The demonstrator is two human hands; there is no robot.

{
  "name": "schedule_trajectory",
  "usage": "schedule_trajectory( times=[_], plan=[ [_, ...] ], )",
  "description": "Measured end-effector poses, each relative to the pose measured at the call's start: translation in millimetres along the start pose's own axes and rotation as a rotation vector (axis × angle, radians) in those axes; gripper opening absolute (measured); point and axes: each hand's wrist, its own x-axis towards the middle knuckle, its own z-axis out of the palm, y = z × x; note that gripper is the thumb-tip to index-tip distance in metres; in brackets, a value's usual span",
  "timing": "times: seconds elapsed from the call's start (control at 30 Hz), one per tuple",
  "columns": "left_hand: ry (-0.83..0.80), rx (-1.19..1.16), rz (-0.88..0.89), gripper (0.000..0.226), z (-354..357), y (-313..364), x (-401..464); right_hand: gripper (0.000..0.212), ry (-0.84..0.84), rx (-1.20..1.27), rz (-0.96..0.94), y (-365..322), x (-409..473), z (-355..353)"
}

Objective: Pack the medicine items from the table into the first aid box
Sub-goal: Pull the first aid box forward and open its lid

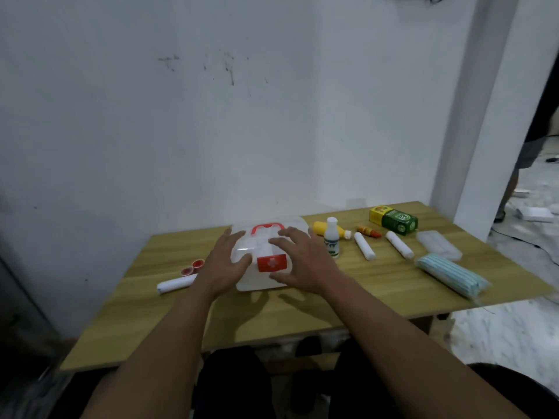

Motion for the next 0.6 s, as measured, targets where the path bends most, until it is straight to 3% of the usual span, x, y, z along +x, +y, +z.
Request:
schedule_trajectory(
  times=[0.07,0.17,0.23,0.43,0.6],
  plan=[
    [-0.053,-0.014,0.009,0.081,3.6,-11.4,-6.6,0.079,0.008,-0.088,0.005,-4.7,-2.8,5.2],
    [-0.075,0.069,0.038,0.108,9.1,-22.6,-8.6,0.07,0.071,-0.114,-0.012,-7.8,-3.8,8.3],
    [-0.019,0.084,0.063,0.111,12.2,-23.4,-8.8,0.067,0.068,-0.075,-0.046,-2.1,-6.0,8.3],
    [0.141,-0.043,0.061,0.114,22.1,-18.1,-10.0,0.031,0.206,0.198,-0.075,15.5,-2.8,4.6],
    [0.081,-0.324,-0.013,0.125,21.8,-14.3,-9.1,0.027,0.203,0.306,-0.073,17.9,7.6,-6.1]
  ],
)
